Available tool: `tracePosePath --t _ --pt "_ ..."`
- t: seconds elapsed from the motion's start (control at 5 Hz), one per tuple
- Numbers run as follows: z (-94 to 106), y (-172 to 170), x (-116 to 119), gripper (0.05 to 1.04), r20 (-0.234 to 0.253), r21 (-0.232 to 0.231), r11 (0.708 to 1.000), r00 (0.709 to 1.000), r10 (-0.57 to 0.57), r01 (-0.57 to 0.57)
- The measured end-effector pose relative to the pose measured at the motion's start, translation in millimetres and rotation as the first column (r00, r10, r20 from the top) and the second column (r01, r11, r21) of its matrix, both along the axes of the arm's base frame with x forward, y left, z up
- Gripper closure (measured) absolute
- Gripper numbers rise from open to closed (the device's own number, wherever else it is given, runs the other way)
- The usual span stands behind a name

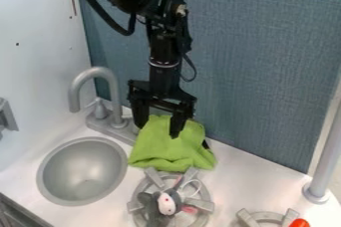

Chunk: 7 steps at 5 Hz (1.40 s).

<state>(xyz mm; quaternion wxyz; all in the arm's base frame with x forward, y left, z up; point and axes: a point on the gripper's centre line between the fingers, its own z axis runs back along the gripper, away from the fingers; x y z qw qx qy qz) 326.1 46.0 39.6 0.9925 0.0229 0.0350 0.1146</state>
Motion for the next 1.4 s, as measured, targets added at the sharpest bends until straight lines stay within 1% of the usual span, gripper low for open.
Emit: tracePosePath --t 0.2,0.4,0.6,0.8,1.0,1.2,1.4 --pt "-12.7 -1.7 -4.8 0.083 -0.038 -0.008 1.000 0.999 0.001 -0.001" --pt "-23.6 -26.6 -6.7 0.083 -0.023 -0.029 0.997 0.997 -0.077 0.076" --pt "-35.7 -75.0 -8.9 0.083 -0.055 -0.024 0.973 0.971 -0.232 0.231" --pt "-44.5 -108.9 -9.1 0.083 -0.039 -0.046 0.942 0.942 -0.335 0.333" --pt "-62.6 -133.9 -13.6 0.083 -0.049 -0.090 0.895 0.895 -0.443 0.438" --pt "-65.4 -151.0 -17.8 0.083 -0.039 -0.090 0.867 0.868 -0.494 0.490" --pt "-76.7 -158.1 -34.7 0.083 -0.048 -0.099 0.844 0.844 -0.533 0.527"
